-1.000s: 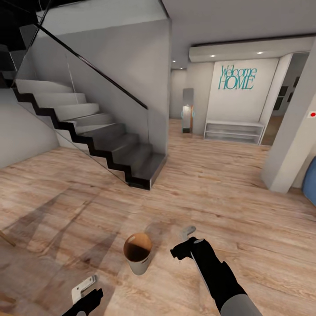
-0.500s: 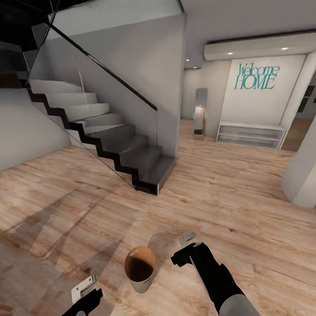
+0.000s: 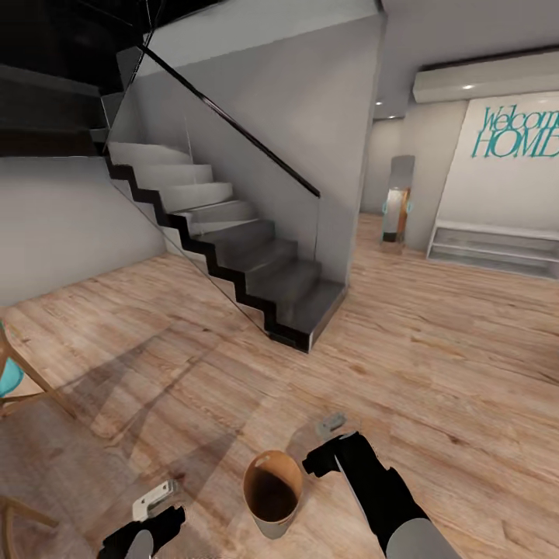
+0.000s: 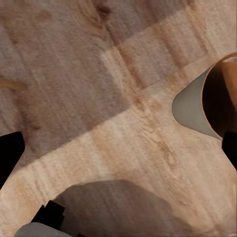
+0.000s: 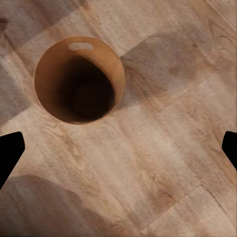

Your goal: Put the three can of soda from the living room inside the tash can in the kitchen.

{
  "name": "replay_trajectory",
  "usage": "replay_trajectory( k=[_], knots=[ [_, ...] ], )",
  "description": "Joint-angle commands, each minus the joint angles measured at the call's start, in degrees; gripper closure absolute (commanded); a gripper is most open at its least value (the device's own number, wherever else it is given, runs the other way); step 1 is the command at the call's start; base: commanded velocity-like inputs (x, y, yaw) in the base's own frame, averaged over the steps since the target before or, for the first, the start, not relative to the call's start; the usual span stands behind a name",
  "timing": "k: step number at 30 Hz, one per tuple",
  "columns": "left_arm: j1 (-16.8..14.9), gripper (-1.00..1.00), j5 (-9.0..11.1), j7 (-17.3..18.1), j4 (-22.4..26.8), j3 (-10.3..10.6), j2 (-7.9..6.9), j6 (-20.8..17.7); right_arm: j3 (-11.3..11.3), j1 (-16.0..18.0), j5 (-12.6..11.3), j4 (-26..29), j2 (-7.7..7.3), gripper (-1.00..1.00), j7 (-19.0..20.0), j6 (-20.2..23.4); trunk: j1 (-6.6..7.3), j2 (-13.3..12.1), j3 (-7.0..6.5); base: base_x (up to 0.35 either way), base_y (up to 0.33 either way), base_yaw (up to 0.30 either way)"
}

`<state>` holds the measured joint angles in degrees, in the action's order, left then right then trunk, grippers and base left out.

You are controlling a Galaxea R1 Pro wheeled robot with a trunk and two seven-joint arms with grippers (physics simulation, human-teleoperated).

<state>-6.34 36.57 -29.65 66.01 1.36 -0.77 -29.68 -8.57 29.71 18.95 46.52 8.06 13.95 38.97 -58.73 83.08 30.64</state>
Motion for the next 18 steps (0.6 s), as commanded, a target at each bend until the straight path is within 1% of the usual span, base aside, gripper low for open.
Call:
replay_trajectory(
  k=[1, 5, 7, 9, 12, 18],
  knots=[
    [-0.17, -1.0, -0.03, -0.05, 0.0, -0.07, -0.01, -0.73, 0.01, 0.06, -0.02, -0.16, 0.03, -1.0, -0.01, 0.01, 0.0, 0.0, 0.0, 0.012, 0.0, 0.297],
    [-0.53, -1.0, -0.11, -0.11, -0.26, -0.16, 0.03, -2.12, 0.03, 0.18, -0.04, -0.77, 0.08, -1.0, -0.04, 0.04, 0.0, 0.0, 0.0, 0.007, 0.0, 0.297],
    [-0.65, -1.0, -0.21, -0.09, -1.38, -0.05, 0.05, -2.44, 0.03, 0.22, -0.06, -1.34, 0.14, -1.0, -0.05, 0.05, 0.0, 0.0, 0.0, 0.003, 0.0, 0.287],
    [-0.71, -1.0, -0.29, -0.09, -2.62, 0.04, 0.01, -1.6, 0.07, 0.24, -0.1, -1.69, 0.14, -1.0, -0.04, 0.05, 0.0, 0.0, 0.0, 0.005, 0.0, 0.198],
    [-0.75, -1.0, -0.28, -0.04, -3.62, 0.14, -0.01, -0.2, 0.33, 0.26, -0.2, -2.08, 0.08, -1.0, 0.03, 0.02, 0.0, 0.0, 0.0, 0.127, 0.0, 0.076],
    [-0.77, -1.0, -0.19, 0.22, -4.09, 0.21, 0.02, 0.44, 1.37, 0.26, -0.45, -5.38, 0.06, -1.0, 0.03, -0.3, 0.0, 0.0, 0.0, 0.296, 0.0, 0.017]
  ],
)
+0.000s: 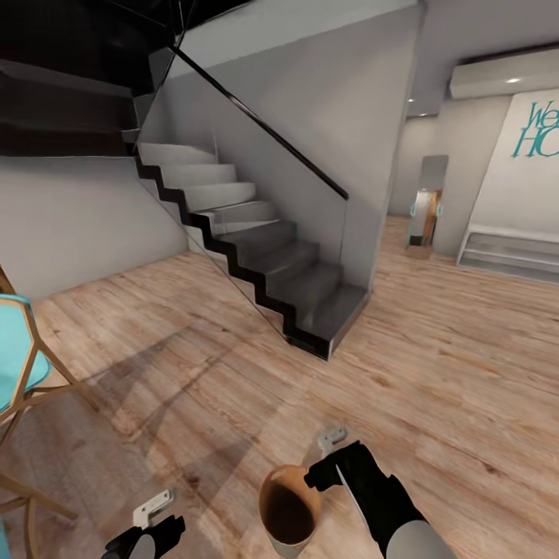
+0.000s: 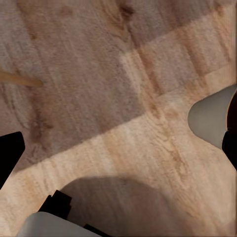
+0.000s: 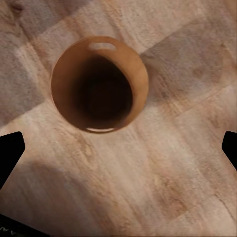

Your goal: Put the three can of soda from the living room inside the tash can in the kitchen.

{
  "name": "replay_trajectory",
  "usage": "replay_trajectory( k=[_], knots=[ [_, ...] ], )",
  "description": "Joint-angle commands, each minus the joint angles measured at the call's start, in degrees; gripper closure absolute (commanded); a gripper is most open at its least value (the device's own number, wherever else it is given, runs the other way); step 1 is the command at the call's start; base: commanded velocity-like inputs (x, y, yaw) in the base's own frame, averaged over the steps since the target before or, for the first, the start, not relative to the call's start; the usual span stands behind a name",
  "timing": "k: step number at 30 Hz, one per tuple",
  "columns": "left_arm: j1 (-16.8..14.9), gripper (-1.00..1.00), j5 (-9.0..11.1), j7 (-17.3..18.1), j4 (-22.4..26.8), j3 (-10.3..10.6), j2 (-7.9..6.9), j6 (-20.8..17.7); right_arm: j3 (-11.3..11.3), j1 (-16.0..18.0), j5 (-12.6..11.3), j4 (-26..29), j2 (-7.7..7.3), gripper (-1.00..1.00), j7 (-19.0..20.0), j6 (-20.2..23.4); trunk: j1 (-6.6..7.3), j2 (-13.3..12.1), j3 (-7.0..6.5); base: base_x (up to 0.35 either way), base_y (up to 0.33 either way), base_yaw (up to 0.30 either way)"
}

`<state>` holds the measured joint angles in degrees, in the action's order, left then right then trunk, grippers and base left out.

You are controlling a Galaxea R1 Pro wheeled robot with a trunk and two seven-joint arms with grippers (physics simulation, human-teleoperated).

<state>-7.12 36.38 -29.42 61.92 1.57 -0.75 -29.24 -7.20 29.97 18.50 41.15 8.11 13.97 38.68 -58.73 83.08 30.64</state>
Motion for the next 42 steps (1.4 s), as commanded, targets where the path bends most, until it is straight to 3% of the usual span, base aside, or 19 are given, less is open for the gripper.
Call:
replay_trajectory(
  k=[1, 6, 11, 19, 24, 26, 29, 37, 42],
  knots=[
    [0.0, -1.0, 0.0, 0.02, -0.01, 0.02, 0.01, 0.01, 0.05, 0.0, -0.01, -0.12, -0.01, -1.0, 0.0, -0.04, 0.0, 0.0, 0.0, 0.335, 0.0, 0.003],
    [-0.48, -1.0, 0.15, -0.44, 0.03, 0.02, 0.54, -0.25, 0.22, 0.07, -0.04, -0.47, -0.01, -1.0, 0.0, -0.01, 0.0, 0.0, 0.0, 0.316, 0.0, 0.001],
    [-1.2, -1.0, 1.8, -3.04, 0.65, -0.24, 1.44, -0.67, 0.53, 2.0, -0.06, -4.11, 0.13, -1.0, -0.45, 0.28, -0.44, 0.8, 0.36, 0.075, 0.0, 0.0],
    [-1.54, -1.0, 5.19, -3.57, 0.7, -0.09, 1.54, -0.88, 8.43, 8.99, -4.75, -15.55, 0.01, -1.0, -4.59, -0.23, -2.2, 4.01, 1.79, 0.015, 0.0, 0.0],
    [-1.57, -1.0, 5.49, -3.55, 0.58, -0.08, 1.58, -0.9, 9.41, 9.72, -5.8, -16.51, -0.12, -1.0, -5.3, -0.44, -3.29, 6.02, 2.69, 0.002, 0.0, 0.0],
    [-1.58, -1.0, 5.59, -3.7, 0.49, -0.25, 1.49, -0.64, 11.56, 10.08, -10.74, -16.85, -0.58, -1.0, -7.05, -1.31, -3.73, 6.82, 3.05, 0.0, 0.0, 0.0],
    [-1.58, -1.0, 5.29, -3.83, 0.36, -0.32, 1.22, -0.22, 13.17, 10.12, -13.6, -17.09, -0.69, -1.0, -11.64, -5.43, -4.39, 8.02, 3.59, 0.0, 0.0, 0.0],
    [-1.58, -1.0, 5.32, -3.31, 0.14, -0.48, -0.02, -0.24, 13.77, 10.11, -14.66, -19.47, -0.38, -1.0, -14.53, -7.89, -6.15, 11.23, 5.03, 0.0, 0.0, 0.0],
    [-1.58, -1.0, 5.53, -3.37, 0.07, -1.59, -0.25, -0.18, 13.72, 10.38, -14.52, -20.6, -0.32, -1.0, -15.01, -5.99, -7.25, 13.23, 5.92, 0.0, 0.0, 0.0]
  ],
)
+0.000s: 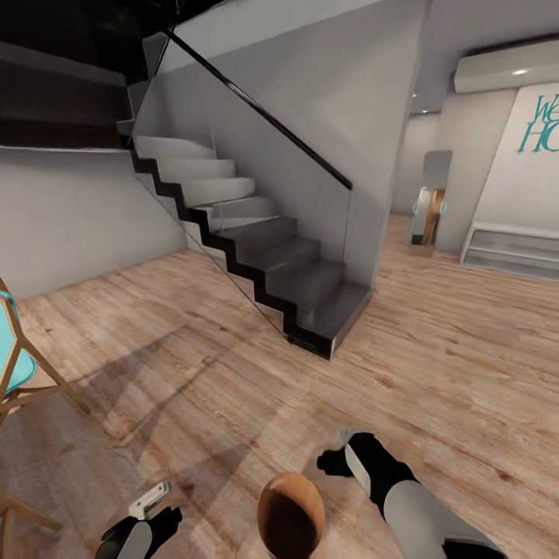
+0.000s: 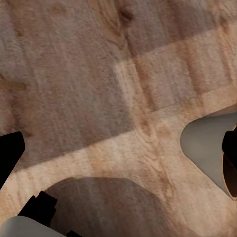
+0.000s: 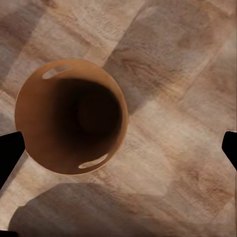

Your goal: Put the three can of soda from the living room inside the tash can in the kitchen.

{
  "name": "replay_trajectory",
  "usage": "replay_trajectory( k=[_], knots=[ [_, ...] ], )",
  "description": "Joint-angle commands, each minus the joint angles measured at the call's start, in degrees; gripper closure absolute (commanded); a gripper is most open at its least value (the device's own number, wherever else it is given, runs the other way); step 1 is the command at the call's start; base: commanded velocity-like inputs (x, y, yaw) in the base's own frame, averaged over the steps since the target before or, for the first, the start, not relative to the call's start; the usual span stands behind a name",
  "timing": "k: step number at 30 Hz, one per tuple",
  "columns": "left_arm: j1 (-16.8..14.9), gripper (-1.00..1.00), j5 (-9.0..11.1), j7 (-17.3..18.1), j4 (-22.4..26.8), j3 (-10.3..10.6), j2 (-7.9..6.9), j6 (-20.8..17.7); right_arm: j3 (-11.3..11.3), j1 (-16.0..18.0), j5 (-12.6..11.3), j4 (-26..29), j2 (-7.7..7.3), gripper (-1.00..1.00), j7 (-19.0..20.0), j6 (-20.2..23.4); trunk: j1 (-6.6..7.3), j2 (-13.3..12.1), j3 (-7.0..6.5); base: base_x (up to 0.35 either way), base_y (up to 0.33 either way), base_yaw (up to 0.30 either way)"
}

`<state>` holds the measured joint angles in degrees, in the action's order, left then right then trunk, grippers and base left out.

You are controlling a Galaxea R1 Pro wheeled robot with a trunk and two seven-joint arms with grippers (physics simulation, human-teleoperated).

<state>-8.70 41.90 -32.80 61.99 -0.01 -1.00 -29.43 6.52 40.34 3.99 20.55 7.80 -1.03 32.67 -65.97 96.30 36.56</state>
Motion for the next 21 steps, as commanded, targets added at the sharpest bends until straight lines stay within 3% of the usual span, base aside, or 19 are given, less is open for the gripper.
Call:
replay_trajectory(
  k=[1, 7, 13, 21],
  knots=[
    [0.0, -1.0, 0.05, 0.0, -0.01, -0.36, -0.01, 0.0, -0.04, 0.14, 0.05, -0.11, 0.02, -1.0, -0.04, 0.83, -0.23, 0.42, 0.18, 0.0, 0.0, 0.0],
    [0.0, -1.0, 0.14, 0.01, 0.14, -1.85, 0.12, 0.05, -0.25, 0.91, 0.3, -0.42, 0.04, -1.0, -0.12, 6.57, -1.54, 2.82, 1.26, 0.0, 0.0, 0.0],
    [0.33, -1.0, 0.04, -0.43, 4.27, -1.8, 0.29, -0.47, -0.27, 1.11, 0.32, -0.42, 0.03, -1.0, 0.02, 7.3, -2.86, 5.23, 2.34, 0.0, 0.0, 0.0],
    [0.51, -1.0, -0.13, -0.23, 4.87, -1.78, 0.14, -0.38, -0.36, 1.14, 0.32, -0.3, -0.01, -1.0, 0.33, 7.41, -4.62, 8.44, 3.78, 0.0, 0.0, 0.0]
  ],
)
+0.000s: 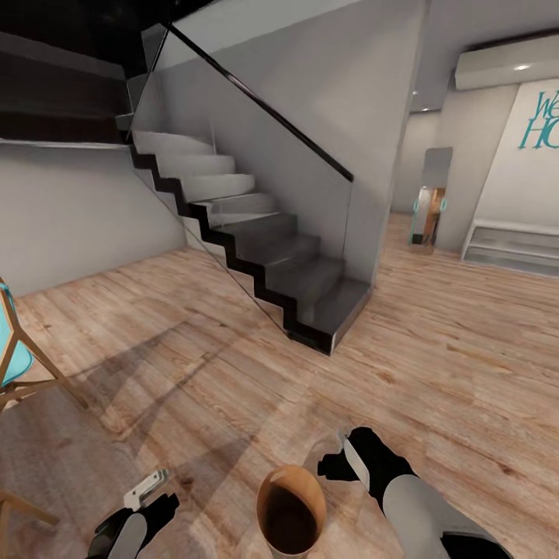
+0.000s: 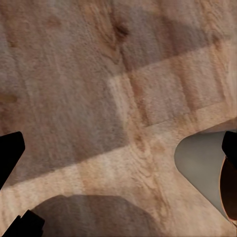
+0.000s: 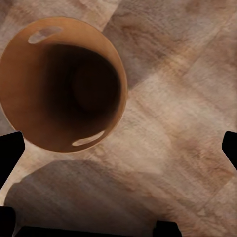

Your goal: Put the three can of soda from the living room inside the tash can in the kitchen.

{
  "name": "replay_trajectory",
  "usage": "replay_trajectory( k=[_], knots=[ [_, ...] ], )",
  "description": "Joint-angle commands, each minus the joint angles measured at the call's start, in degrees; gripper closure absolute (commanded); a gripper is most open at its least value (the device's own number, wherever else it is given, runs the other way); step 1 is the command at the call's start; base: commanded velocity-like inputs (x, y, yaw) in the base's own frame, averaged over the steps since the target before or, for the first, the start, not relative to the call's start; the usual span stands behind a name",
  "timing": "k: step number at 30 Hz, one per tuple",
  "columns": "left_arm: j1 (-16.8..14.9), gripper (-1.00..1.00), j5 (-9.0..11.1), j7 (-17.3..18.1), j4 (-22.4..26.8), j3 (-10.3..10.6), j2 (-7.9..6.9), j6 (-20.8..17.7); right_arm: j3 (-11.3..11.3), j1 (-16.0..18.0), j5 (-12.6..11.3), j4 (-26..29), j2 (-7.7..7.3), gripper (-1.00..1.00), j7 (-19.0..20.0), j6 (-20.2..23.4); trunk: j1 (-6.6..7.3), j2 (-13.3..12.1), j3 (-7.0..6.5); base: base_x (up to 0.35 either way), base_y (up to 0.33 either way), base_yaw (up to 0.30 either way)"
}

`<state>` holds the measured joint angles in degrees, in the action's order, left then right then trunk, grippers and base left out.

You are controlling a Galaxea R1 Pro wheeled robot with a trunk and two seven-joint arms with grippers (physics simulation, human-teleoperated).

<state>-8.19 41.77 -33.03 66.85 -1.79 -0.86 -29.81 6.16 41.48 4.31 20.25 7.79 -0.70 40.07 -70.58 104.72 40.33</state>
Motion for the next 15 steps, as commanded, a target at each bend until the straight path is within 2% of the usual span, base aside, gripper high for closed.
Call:
replay_trajectory(
  k=[1, 6, 10, 15],
  knots=[
    [0.0, -1.0, -0.01, 0.01, -0.05, 0.01, 0.0, 0.0, 0.0, 0.0, 0.0, 0.01, 0.01, -1.0, 0.02, 0.0, -0.23, 0.42, 0.18, 0.0, 0.0, 0.0],
    [0.01, -1.0, 0.0, 0.17, -0.57, -0.02, -0.01, 0.04, -0.01, 0.2, -0.02, 0.09, 0.0, -1.0, -0.03, -0.05, -1.32, 2.42, 1.08, 0.0, 0.0, 0.0],
    [-0.1, -1.0, 0.09, 0.26, -2.26, -0.04, 0.02, 0.07, -0.17, 3.74, 0.1, -0.12, -0.09, -1.0, -0.32, -0.39, -2.2, 4.03, 1.8, 0.0, 0.0, 0.0],
    [-0.15, -1.0, 0.15, 0.32, -2.9, -0.05, -0.01, 0.13, -0.23, 4.67, 0.08, -0.13, 0.0, -1.0, 0.0, -0.75, -3.3, 6.03, 2.7, 0.0, 0.0, 0.003]
  ],
)
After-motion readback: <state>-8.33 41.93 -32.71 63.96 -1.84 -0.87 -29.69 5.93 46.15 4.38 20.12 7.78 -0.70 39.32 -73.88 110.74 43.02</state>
